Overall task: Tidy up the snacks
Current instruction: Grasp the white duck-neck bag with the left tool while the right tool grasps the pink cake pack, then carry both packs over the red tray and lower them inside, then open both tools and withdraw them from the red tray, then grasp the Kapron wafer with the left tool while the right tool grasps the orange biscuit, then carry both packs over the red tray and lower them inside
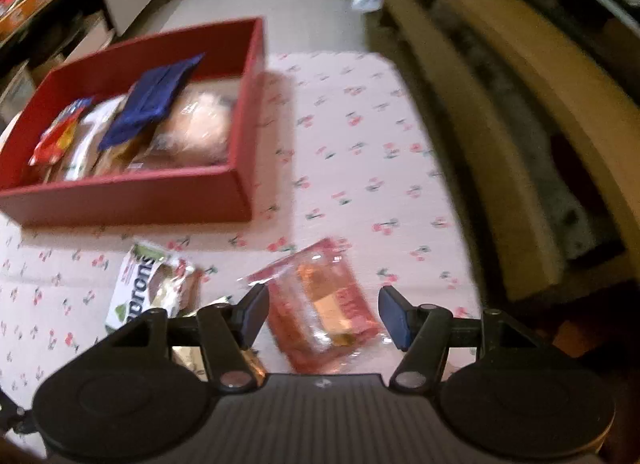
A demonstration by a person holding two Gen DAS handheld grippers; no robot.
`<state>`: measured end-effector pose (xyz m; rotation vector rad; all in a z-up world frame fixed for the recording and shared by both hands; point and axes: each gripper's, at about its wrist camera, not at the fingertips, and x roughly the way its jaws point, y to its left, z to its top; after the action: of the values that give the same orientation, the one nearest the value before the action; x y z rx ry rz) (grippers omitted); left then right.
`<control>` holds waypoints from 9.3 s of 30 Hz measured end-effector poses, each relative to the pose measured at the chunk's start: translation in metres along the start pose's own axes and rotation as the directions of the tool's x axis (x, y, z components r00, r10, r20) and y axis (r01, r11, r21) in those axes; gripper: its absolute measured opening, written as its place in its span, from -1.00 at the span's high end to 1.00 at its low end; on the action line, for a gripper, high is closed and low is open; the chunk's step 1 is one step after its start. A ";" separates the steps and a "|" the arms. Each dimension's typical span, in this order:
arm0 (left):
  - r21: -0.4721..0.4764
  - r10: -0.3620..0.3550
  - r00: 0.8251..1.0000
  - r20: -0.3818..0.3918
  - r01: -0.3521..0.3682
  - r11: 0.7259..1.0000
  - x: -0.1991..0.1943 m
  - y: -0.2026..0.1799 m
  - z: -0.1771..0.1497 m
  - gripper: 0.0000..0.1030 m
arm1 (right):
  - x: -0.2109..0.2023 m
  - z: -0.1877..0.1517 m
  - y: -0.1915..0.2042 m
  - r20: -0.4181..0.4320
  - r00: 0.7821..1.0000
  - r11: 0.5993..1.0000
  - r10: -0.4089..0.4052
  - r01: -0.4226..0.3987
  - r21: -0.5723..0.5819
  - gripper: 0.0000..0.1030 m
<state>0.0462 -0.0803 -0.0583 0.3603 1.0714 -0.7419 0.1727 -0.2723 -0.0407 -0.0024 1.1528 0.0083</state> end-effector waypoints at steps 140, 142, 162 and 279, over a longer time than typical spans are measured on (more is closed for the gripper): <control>-0.360 0.436 0.845 0.310 -0.320 0.876 -0.043 0.131 0.130 -0.62 | -0.030 0.104 0.064 0.357 0.934 0.994 -0.031 -0.007 0.106 -0.49; -0.355 0.421 0.850 0.316 -0.306 0.884 -0.045 0.126 0.129 -0.62 | -0.033 0.102 0.059 0.358 0.933 0.993 -0.034 -0.008 0.115 -0.49; -0.183 0.190 0.966 0.176 -0.157 0.971 0.022 0.030 0.118 -0.61 | -0.068 -0.015 0.013 0.254 0.965 0.997 -0.069 0.060 0.044 -0.49; -0.366 0.458 0.864 0.207 -0.366 0.856 -0.002 0.157 0.138 -0.27 | 0.004 0.109 0.104 0.290 0.957 1.000 -0.001 0.003 -0.006 -0.09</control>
<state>0.2470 -0.0513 -0.0070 0.1898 0.7775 -0.2127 0.2727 -0.1680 0.0002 -0.0075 0.8584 0.0101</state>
